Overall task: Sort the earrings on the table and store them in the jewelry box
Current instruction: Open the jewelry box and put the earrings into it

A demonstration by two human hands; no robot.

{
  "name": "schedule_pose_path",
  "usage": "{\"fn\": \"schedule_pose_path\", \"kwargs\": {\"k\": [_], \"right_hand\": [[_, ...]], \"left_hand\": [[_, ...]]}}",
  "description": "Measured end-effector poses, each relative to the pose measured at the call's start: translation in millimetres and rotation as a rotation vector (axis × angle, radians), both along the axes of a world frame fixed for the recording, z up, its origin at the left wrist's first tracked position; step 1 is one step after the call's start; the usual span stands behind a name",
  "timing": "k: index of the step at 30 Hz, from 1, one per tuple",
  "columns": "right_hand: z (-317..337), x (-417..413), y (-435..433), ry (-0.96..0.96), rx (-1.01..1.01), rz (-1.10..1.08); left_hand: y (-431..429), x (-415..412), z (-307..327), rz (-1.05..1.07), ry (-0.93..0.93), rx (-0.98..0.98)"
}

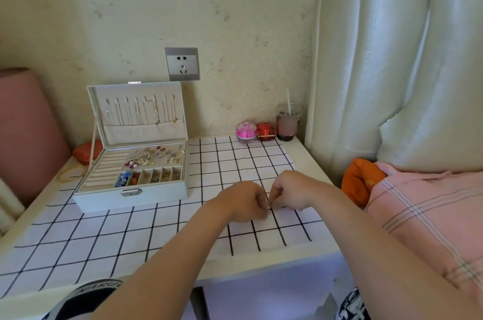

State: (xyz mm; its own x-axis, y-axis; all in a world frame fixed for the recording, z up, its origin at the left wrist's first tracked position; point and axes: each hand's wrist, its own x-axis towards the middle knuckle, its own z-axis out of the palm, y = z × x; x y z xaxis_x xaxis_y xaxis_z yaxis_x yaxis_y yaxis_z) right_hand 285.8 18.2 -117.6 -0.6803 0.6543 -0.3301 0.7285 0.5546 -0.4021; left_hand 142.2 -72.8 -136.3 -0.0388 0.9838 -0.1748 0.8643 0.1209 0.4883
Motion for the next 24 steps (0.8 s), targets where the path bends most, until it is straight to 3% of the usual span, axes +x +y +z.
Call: {"fn": "schedule_pose_path", "kwargs": {"k": [6, 13, 18, 24], "right_hand": [[8.2, -17.7, 5.9, 0.225, -0.016, -0.079], [12.7, -61.5, -0.6, 0.423, -0.061, -0.059], [18.3, -122.6, -20.5, 0.601, -0.053, -0.014], [18.3, -189.2, -48.5, 0.646, 0.002, 0.083]], "left_hand": [[-6.2, -35.4, 12.7, 0.144, -0.183, 0.110], [-25.3, -85.0, 31.4, 0.243, -0.257, 0.272], [-50.0, -134.0, 34.9, 0.406, -0.221, 0.403], [-80.5, -186.5, 32.0, 0.593, -0.143, 0.480]]}}
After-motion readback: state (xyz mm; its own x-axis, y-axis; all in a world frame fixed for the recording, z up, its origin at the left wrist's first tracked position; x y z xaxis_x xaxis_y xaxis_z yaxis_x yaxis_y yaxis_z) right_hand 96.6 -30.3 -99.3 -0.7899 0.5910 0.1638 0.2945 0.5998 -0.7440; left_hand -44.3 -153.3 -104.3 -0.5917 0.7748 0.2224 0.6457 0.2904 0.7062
